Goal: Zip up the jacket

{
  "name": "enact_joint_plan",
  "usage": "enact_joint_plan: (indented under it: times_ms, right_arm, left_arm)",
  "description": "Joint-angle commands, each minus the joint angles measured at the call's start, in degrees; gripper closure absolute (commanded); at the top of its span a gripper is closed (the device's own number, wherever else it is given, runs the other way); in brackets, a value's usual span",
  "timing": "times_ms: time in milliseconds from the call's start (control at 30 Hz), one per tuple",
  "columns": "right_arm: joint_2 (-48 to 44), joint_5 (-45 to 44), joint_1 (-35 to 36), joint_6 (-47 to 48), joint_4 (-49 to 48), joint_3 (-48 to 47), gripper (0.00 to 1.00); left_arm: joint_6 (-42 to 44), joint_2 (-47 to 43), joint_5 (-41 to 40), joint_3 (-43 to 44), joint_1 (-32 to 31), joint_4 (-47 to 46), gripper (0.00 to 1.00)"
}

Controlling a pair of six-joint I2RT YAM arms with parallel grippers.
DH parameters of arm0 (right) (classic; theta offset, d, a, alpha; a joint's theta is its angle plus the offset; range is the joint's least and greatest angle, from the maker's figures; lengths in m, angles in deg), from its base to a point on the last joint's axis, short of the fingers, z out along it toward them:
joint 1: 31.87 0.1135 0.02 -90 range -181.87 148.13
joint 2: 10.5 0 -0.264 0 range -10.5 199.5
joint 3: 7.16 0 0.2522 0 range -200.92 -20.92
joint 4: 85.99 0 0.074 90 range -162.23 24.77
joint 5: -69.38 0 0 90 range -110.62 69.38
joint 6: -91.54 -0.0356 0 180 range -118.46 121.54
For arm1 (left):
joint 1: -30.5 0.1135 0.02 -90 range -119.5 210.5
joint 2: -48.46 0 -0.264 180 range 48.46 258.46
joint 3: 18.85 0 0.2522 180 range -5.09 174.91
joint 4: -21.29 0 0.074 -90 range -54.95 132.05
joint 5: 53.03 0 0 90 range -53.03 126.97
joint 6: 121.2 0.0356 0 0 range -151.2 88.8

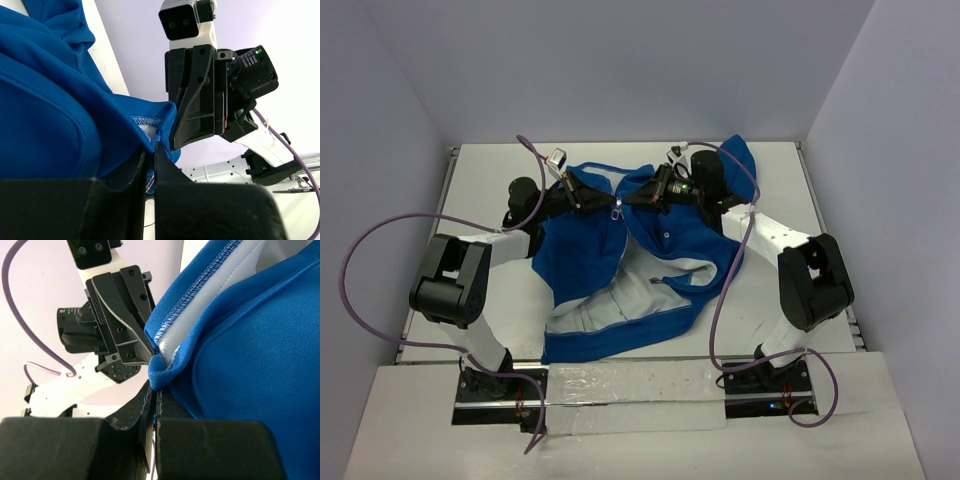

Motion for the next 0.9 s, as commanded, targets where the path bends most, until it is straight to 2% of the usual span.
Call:
enact_joint_plan:
  times_ms: [0, 67, 100, 167, 233, 300, 367, 467, 567, 600, 700, 867]
  right_arm:
    - [-2.10, -2.92, -0.55, 1.48, -7.38, -1.01, 1.00]
    - [-1.50, -2.29, -0.55, 2.22, -7.45, -1.01, 1.00]
    - [-1.59, -2.29, -0.55, 2.83, -7.27, -1.01, 1.00]
    - [-1.78, -2.25, -0.46, 3.97, -6.76, -1.14, 1.00]
    - [-1.90, -1.99, -0.37, 5.07, -5.82, -1.56, 1.00]
    - [-2.07, -1.59, -0.28, 6.58, -4.64, -1.97, 1.00]
    - [-2.16, -1.34, -0.36, 7.21, -3.94, -2.07, 1.00]
    - [-2.17, -0.74, -0.37, 7.41, -4.29, -1.75, 1.00]
    - [-2.02, -0.13, -0.30, 6.15, -5.68, -1.13, 1.00]
    - [-1.92, 0.27, -0.35, 5.66, -6.32, -0.75, 1.00]
    - [-1.21, 1.75, -0.37, 2.52, -10.06, -0.19, 1.00]
    - [-0.74, 2.56, -0.40, 1.27, -11.57, -0.47, 1.00]
  left_arm:
    - [1.22, -0.76, 4.67, 1.47, -0.85, 0.94, 0.98]
    - [1.64, -0.86, 4.67, 1.62, -0.86, 1.89, 0.88]
    - [2.10, -1.19, 4.67, 1.67, -0.86, 2.96, 0.78]
    - [3.61, -1.75, 4.63, 1.82, -0.82, 4.81, 0.46]
    - [5.24, -2.45, 4.46, 2.20, -0.77, 7.28, 0.31]
    - [8.20, -3.89, 4.06, 3.68, -0.60, 14.40, 0.20]
    - [11.77, -5.67, 3.21, 4.80, -0.18, 18.71, 0.17]
    - [15.05, -8.74, 1.22, 5.79, 0.59, 24.73, 0.17]
    - [16.79, -11.13, -0.76, 6.15, 0.81, 27.88, 0.21]
    - [17.52, -11.65, -1.58, 6.18, 0.81, 28.67, 0.26]
    - [18.88, -11.60, -0.94, 5.83, 0.81, 28.28, 0.30]
    - [17.96, -8.96, 2.12, 5.29, 0.81, 23.22, 0.23]
